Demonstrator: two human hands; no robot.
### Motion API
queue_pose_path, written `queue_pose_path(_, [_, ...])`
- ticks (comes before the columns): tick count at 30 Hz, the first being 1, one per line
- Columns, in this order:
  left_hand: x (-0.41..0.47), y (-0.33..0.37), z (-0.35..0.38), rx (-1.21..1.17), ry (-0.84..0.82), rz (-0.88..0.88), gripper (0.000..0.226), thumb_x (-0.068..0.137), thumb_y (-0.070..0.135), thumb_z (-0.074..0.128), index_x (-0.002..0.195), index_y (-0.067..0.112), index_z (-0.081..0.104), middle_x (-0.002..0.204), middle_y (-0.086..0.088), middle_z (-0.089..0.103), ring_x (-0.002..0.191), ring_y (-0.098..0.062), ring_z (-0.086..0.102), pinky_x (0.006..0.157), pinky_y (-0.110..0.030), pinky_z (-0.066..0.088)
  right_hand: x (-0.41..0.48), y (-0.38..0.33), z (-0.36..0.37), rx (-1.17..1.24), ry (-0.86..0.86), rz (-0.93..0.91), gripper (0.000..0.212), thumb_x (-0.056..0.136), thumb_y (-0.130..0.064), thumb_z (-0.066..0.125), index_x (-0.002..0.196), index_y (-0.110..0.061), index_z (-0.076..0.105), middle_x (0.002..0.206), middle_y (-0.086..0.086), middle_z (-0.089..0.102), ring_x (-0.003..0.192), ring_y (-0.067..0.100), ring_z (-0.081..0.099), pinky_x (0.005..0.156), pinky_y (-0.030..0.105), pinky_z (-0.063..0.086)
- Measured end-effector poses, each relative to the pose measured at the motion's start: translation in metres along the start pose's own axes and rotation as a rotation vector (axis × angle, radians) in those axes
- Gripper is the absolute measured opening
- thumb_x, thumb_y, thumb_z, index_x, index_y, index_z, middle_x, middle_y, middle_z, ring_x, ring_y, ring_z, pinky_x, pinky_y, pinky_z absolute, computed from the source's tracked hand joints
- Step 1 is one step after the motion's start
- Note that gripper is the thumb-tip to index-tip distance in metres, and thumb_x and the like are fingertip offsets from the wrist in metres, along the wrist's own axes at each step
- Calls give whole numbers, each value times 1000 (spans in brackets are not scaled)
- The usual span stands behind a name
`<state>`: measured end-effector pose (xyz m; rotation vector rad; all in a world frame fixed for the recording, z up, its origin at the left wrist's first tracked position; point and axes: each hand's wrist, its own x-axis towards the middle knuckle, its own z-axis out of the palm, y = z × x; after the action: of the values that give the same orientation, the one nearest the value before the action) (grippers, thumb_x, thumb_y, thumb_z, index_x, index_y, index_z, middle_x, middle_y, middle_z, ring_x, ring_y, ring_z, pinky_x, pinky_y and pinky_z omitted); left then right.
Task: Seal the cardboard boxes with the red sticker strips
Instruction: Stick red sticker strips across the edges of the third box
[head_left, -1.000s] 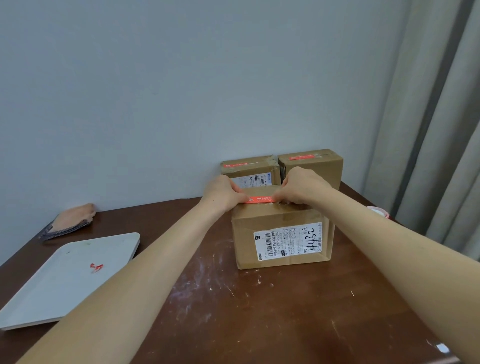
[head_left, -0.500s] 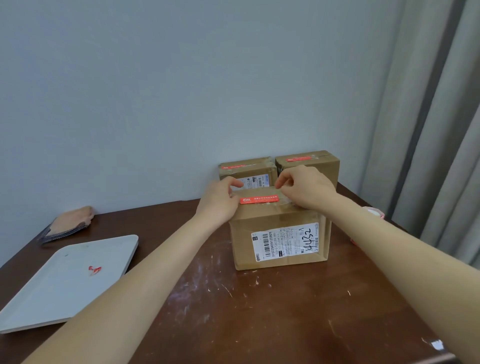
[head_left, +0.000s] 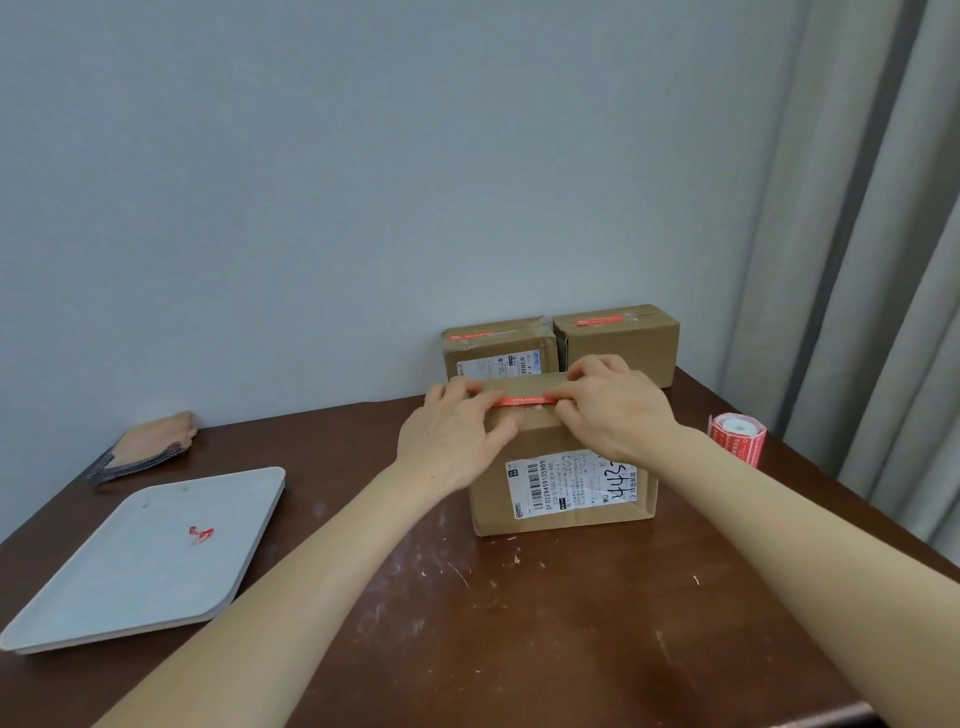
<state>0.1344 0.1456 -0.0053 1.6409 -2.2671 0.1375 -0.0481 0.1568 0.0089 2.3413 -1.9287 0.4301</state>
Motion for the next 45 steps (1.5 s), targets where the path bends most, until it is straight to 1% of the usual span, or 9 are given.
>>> queue_pose_path(5, [-5,0,-2,-7,6,-2,58,93,58,31,139,25,41,142,5,38,128,-16,33,92,-33,41,-3,0,-2,-11,16,22,41,98,-34,31,129,-35,58,137,2,45,130,24,33,101,39,33])
queue_pose_path(9, [-8,5,-1,42,71,111,52,92,58,35,139,37,36,143,1,38,130,-18,32,102,-34,34,-4,-9,0,15,41,-81,41,98,-34,33,136,-41,47,140,1,42,132,24,31,104,41,30])
queue_pose_path(15, [-10,0,2,116,66,95,54,85,64,41,134,42,42,139,6,41,125,-16,35,96,-32,36,-10,-5,1,-11,28,-77,40,99,-38,30,132,-46,51,140,-2,44,133,21,31,105,39,29])
queue_pose_path(26, [-16,3,-8,167,155,83,59,84,61,47,132,27,49,133,7,47,120,-14,40,88,-28,40,-10,-2,-5,50,76,-1,36,97,-35,35,123,-39,61,125,-3,53,118,20,42,86,32,38])
queue_pose_path(31, [-15,3,-8,60,81,97,57,84,56,53,134,28,49,130,8,47,119,-12,40,82,-27,44,-13,3,-2,37,56,26,38,98,-38,33,121,-36,63,119,-2,54,112,21,44,80,32,39])
queue_pose_path(37, [-11,3,-11,1,75,78,58,80,54,61,128,21,53,126,7,53,113,-12,48,87,-27,43,-9,5,-6,48,63,37,35,97,-35,38,110,-28,69,111,0,57,105,19,46,73,31,42])
queue_pose_path(41, [-9,6,-9,44,71,129,70,80,57,60,140,31,36,131,5,46,119,-14,42,88,-27,42,-6,-2,-4,41,54,-42,36,99,-38,34,126,-40,58,116,-2,54,109,20,45,84,33,40])
queue_pose_path(43, [-9,8,-6,86,66,163,66,79,58,58,138,37,36,131,5,45,118,-14,40,86,-27,42,-6,-4,-1,32,30,-66,38,100,-40,32,131,-44,52,120,-1,52,112,22,44,91,35,36])
queue_pose_path(45, [-9,7,-3,64,51,143,62,80,56,59,135,36,41,130,5,44,118,-14,38,84,-27,44,-6,-2,0,22,25,-52,38,99,-42,32,128,-40,57,122,-2,53,112,22,44,91,35,37])
